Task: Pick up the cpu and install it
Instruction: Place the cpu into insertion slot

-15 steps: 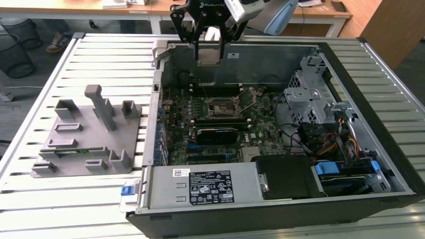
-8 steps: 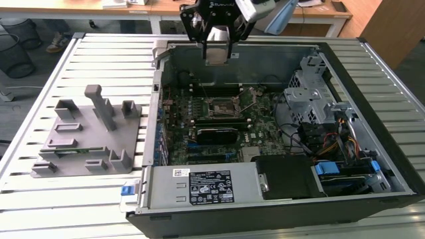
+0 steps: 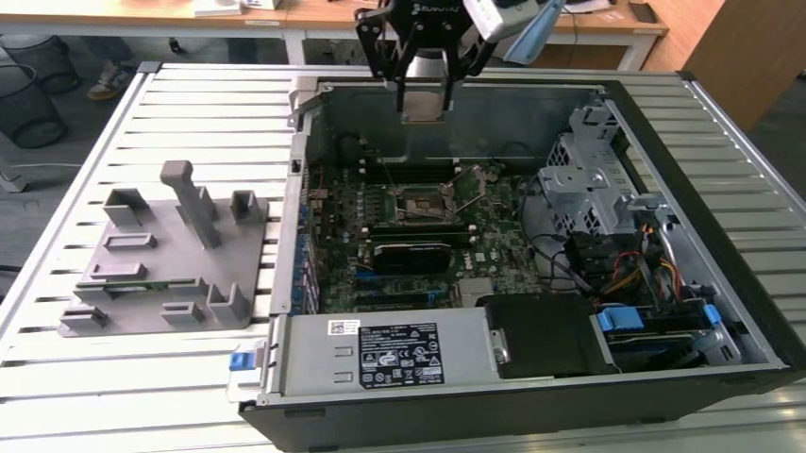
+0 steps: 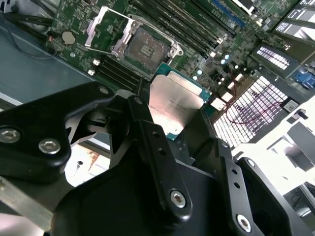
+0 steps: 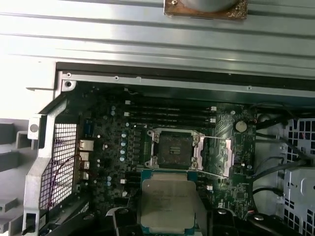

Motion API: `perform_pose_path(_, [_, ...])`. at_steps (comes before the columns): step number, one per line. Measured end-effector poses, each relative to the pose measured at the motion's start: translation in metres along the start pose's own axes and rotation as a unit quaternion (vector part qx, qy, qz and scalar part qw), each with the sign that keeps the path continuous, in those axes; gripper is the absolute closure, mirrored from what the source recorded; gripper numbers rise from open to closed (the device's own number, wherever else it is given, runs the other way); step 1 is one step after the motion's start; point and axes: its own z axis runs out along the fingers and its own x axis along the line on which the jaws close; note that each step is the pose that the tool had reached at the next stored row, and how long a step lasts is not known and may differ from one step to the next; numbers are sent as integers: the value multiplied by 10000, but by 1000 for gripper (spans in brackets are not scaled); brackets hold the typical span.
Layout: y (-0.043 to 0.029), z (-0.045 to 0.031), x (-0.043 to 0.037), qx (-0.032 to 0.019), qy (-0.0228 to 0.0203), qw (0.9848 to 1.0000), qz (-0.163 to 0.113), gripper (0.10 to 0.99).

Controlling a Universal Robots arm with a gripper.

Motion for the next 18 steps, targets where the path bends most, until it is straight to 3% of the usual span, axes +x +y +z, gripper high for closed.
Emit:
perform_pose_path(10, [-1, 0, -19, 5, -1, 10000, 33, 557])
perform_pose_path(18, [0, 1, -19, 8, -14, 9994, 347, 557])
